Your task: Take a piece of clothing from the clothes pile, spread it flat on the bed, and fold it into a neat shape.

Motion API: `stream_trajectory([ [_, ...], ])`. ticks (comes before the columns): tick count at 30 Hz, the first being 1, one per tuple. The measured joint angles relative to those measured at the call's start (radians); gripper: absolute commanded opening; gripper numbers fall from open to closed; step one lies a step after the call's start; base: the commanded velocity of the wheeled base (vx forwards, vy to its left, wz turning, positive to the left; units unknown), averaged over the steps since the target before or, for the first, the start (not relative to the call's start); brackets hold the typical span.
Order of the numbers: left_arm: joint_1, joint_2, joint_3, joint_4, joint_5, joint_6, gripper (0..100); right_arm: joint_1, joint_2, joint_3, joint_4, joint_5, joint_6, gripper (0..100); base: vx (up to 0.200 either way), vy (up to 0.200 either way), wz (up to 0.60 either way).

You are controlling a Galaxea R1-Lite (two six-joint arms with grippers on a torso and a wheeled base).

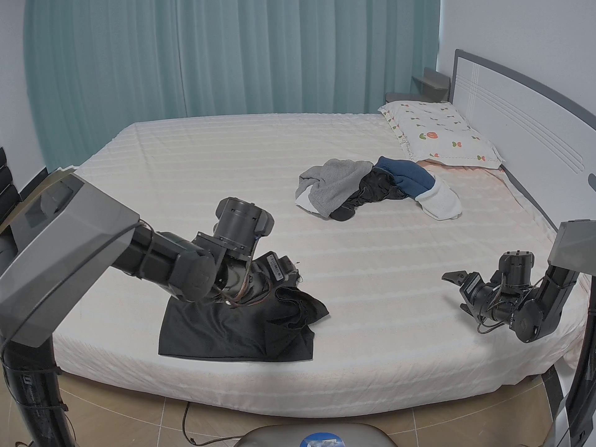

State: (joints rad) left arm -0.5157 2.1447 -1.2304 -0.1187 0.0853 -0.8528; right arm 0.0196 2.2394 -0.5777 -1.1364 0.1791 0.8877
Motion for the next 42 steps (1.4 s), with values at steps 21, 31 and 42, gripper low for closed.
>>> stream_trajectory([
  [21,0.327,-0.101,0.481,-0.533,-0.309,-0.17,100,0.143,-0.034,0.042,-0.028,-0.027,-0.023,100,0.0,0.152,0.0],
  [31,0.404,-0.037,0.518,-0.607,-0.388,-0.178,100,0.272,-0.051,0.069,-0.016,-0.204,-0.144,100,0.0,0.2,0.0],
  [42,0.409,-0.013,0.527,-0.619,-0.391,-0.173,100,0.386,-0.036,0.053,0.032,-0.287,-0.211,100,0.0,0.2,0.0],
])
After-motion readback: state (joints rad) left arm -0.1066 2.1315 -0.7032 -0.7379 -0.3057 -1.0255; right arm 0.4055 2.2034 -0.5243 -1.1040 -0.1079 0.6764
